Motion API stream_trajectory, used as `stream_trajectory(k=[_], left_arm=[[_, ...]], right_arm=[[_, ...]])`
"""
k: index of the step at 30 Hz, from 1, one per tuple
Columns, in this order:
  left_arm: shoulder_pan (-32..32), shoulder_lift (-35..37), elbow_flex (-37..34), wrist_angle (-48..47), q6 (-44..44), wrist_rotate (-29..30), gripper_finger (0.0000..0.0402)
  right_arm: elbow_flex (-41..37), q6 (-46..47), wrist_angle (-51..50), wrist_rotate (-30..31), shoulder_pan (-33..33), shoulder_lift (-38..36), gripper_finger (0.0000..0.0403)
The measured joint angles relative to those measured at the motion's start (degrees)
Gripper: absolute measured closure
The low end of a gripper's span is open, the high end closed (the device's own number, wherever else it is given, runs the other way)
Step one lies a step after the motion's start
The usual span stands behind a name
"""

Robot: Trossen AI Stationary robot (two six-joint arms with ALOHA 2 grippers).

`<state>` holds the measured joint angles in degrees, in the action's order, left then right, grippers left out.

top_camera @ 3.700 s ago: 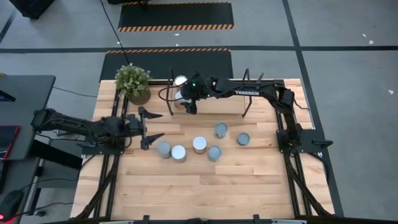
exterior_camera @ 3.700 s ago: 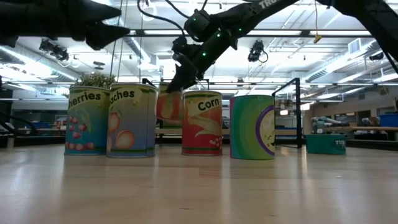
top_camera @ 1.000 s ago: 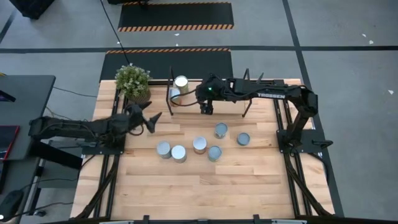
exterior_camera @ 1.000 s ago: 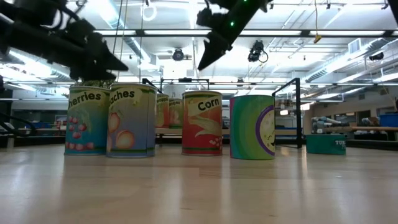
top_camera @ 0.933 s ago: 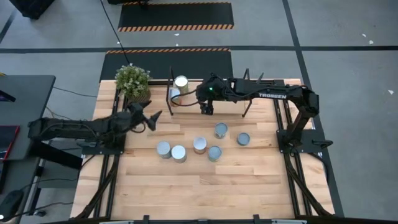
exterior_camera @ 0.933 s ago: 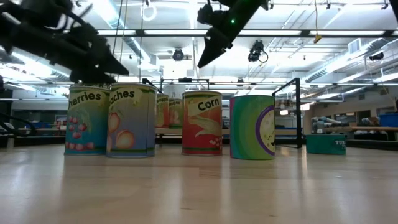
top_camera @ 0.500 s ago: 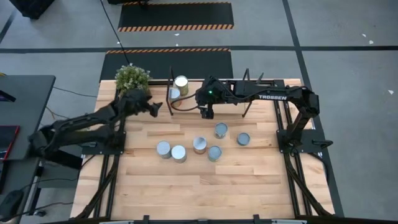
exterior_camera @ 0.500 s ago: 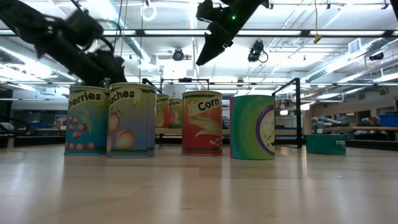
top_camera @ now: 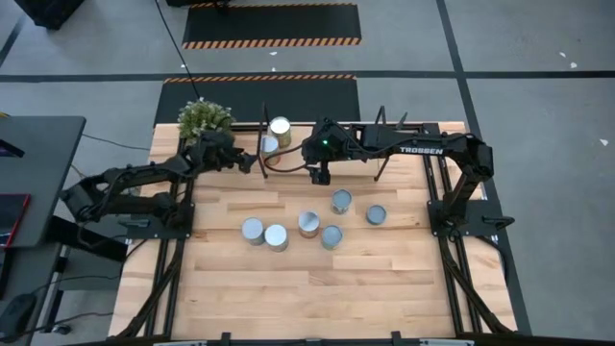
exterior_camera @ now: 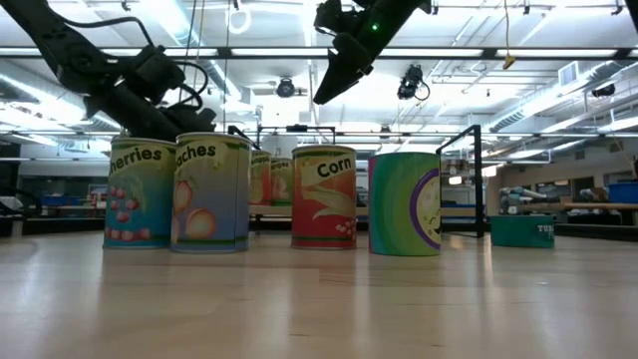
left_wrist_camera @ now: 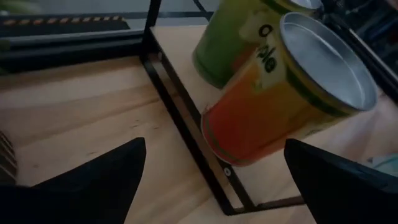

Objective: Pick and place cans onto a shelf
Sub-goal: Put the canned pineapple on the shelf

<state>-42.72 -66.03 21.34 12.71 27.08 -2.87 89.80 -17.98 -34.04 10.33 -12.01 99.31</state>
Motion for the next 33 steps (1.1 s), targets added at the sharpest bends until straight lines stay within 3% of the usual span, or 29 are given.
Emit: stream_trajectory(k=[11, 26, 33], left_arm=[[1.2, -1.5, 0.0, 5.4, 3.5, 0.3, 0.0012], [1.9, -1.4, 0.0, 7.1, -1.2, -1.2, 0.0012], [2.5, 1.9, -0.1, 6.8, -3.5, -0.4, 0.0012]], right_arm=[[0.0, 0.0, 0.0, 0.0, 1.0, 0.0, 0.0033], [0.0, -0.2, 0.0, -0.1, 1.0, 0.0, 0.0033], [-5.3, -1.7, 7.1, -5.0, 0.1, 0.2, 0.0033]])
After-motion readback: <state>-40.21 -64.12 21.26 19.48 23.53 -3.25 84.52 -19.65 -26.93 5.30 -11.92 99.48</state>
